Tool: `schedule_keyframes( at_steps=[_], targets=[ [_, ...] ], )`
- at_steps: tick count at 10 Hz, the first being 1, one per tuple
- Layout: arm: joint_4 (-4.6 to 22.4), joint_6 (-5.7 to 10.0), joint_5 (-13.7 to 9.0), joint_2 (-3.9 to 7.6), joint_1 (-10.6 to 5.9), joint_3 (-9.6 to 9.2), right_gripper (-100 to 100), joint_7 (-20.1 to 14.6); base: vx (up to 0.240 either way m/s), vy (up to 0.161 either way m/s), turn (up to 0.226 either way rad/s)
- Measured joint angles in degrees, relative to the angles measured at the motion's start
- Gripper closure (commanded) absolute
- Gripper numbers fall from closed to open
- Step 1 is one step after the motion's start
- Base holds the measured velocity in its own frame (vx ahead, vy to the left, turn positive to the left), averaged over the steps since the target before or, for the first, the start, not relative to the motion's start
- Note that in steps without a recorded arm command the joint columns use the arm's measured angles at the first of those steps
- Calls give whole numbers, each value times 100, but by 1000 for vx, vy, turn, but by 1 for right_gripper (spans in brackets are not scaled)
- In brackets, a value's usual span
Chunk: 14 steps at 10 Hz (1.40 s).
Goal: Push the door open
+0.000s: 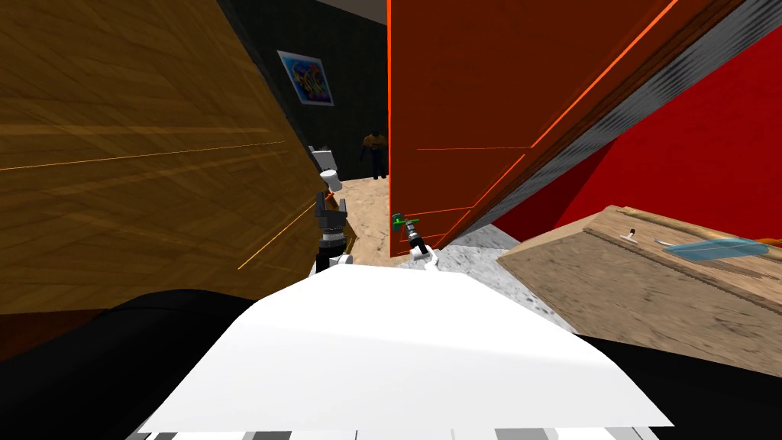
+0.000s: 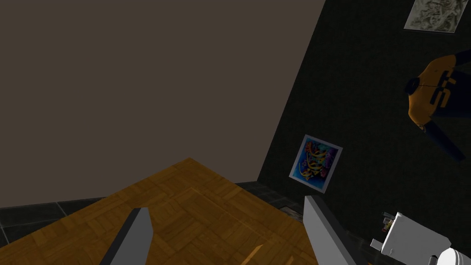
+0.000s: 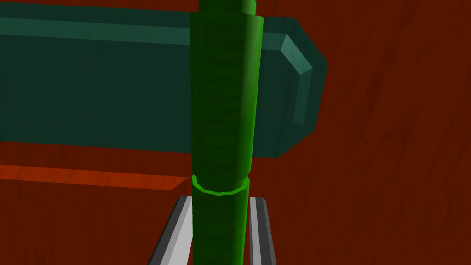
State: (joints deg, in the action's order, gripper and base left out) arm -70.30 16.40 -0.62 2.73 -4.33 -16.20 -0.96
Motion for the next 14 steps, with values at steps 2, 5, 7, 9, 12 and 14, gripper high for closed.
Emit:
schedule_keyframes(
  at_steps=[2,5,7,9,12,14],
  targets=[
    [6,-24,-9,4,-23,98,100,22,86,88,-59],
    [54,-63,-7,-55,-37,276,100,90,90,92,-54],
    [142,-37,-30,-29,-97,393,100,90,94,106,-48],
    [166,-9,-41,-38,-111,512,100,107,93,102,-74],
    [252,9,-52,-89,-170,692,100,156,94,112,-62],
    [211,-47,-62,-127,-142,851,100,188,135,140,-99]
  ],
)
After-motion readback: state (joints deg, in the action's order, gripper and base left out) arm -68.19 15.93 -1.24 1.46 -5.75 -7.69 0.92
